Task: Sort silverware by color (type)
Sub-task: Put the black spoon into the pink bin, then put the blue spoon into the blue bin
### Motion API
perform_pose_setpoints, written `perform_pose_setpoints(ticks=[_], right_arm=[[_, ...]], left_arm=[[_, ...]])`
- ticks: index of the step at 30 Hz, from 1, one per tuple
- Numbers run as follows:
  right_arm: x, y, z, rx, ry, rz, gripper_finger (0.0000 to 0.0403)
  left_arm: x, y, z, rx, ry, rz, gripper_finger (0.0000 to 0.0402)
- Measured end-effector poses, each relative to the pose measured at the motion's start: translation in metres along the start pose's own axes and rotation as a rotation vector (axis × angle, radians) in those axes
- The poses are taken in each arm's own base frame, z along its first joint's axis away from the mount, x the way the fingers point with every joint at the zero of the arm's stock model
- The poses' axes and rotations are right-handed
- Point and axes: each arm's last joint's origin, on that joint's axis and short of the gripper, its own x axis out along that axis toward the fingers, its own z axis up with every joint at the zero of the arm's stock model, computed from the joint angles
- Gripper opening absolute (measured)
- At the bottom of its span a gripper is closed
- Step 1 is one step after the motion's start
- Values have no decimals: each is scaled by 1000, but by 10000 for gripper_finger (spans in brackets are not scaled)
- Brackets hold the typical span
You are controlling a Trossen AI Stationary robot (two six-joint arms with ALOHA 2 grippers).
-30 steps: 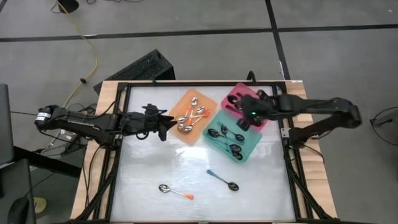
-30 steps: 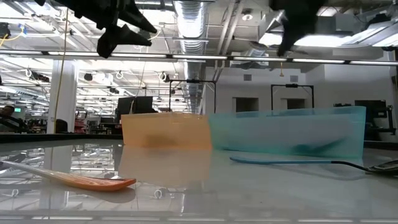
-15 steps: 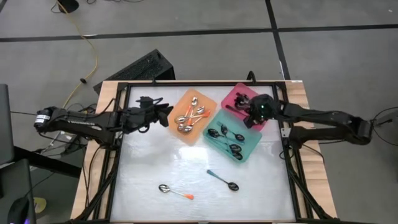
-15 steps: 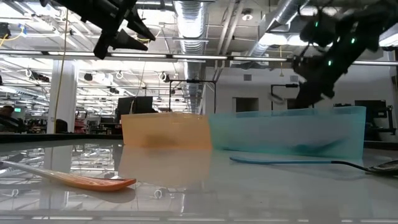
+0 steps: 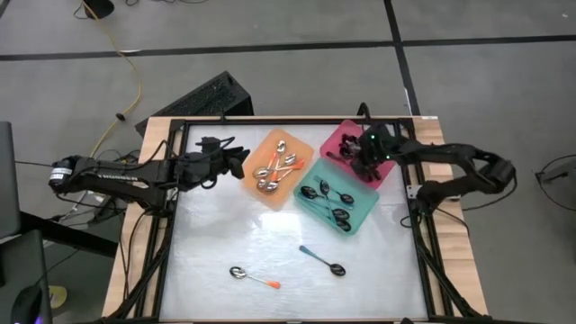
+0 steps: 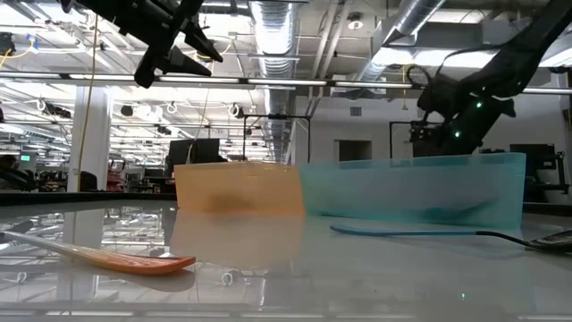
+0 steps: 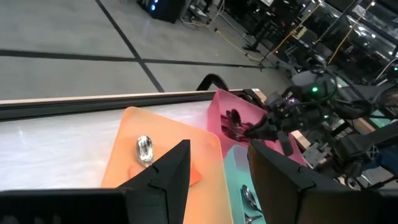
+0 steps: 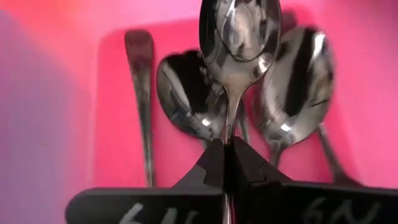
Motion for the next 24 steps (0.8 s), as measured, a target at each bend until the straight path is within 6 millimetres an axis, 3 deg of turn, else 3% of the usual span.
perform_pose_setpoints(ticks=[7, 14, 24], right_arm=[[13, 0, -4, -19, 55, 7, 54], [12, 0, 7, -30, 43, 12, 66], [-24, 5, 57, -82, -71, 27, 72]], left_arm=[[0, 0, 0, 23, 1, 1, 144], [0, 2, -2, 53, 32, 7, 144], [3, 3, -3, 197, 233, -218, 144]])
